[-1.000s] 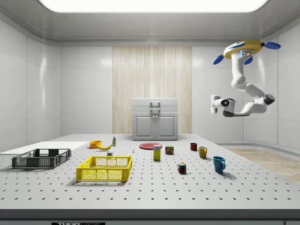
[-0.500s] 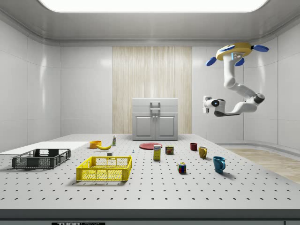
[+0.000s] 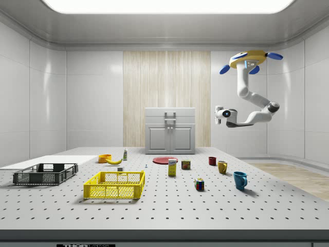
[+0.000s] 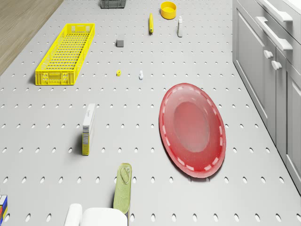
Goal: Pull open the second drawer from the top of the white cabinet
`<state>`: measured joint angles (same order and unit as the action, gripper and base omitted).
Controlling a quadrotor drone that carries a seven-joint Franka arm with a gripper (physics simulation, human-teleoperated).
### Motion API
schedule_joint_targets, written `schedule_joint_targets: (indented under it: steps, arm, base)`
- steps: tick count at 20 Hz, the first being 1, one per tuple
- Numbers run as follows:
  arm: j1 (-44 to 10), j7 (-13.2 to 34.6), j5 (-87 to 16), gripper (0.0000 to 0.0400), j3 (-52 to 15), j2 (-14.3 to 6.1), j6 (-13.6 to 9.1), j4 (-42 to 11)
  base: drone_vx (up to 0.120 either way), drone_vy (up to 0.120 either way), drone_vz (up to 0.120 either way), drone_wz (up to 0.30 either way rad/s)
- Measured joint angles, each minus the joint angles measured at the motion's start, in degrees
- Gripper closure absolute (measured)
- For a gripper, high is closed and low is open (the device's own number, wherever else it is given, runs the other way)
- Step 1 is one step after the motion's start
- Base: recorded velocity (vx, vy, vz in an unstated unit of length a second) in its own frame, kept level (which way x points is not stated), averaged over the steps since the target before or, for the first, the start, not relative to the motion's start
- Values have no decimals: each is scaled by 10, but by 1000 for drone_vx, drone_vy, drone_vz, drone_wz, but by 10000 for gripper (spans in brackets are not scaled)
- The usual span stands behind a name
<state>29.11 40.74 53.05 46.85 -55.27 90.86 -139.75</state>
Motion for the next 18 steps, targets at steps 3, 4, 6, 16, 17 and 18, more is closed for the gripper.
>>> schedule_joint_targets:
  steps: [3,4,6,16,17,18]
  arm:
    - [8,4,-5,100,3,-7,7,-1]
    - [10,6,-7,100,4,-9,9,-1]
    - [15,8,-10,100,6,-14,13,-2]
    - [36,22,-26,100,14,-35,33,-4]
    - [38,23,-28,100,15,-37,35,-5]
    - [40,24,-29,100,15,-39,36,-5]
  base:
    - [120,-120,0,0]
    - [120,-120,0,0]
    - [120,-120,0,0]
    - [120,-120,0,0]
    - [120,-120,0,0]
    - [120,-120,0,0]
